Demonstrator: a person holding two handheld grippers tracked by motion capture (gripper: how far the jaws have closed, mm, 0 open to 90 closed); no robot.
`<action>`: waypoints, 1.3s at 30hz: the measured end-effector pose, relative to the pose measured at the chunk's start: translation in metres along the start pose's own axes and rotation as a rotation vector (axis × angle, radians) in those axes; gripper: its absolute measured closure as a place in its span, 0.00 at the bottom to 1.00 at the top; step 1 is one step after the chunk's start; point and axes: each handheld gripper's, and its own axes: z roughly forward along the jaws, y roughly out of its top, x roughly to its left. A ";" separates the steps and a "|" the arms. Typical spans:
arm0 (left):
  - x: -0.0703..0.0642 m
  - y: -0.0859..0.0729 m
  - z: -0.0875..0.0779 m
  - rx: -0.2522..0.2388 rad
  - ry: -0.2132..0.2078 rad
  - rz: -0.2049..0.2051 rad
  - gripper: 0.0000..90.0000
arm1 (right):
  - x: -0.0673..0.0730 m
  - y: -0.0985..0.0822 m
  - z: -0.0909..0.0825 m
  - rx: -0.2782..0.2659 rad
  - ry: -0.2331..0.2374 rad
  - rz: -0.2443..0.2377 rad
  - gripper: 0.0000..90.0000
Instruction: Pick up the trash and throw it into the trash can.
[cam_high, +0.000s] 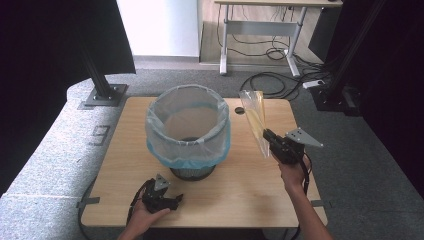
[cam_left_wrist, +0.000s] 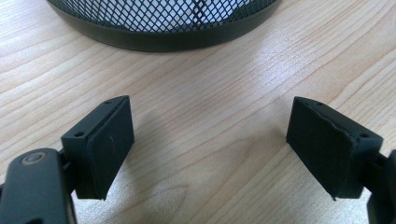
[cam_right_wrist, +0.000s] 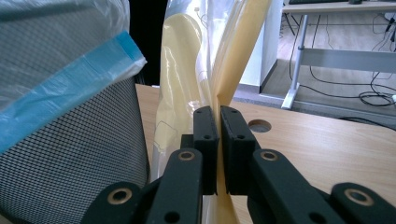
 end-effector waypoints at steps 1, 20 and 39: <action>0.000 0.000 0.000 0.000 0.000 0.000 0.16 | 0.000 0.000 0.000 0.000 0.000 0.000 0.95; 0.000 0.000 0.000 0.000 -0.002 0.002 0.16 | 0.014 0.029 -0.016 -0.087 0.064 -0.013 0.95; 0.000 0.000 0.000 0.000 -0.003 0.003 0.16 | 0.038 0.071 -0.004 -0.114 0.101 -0.004 0.95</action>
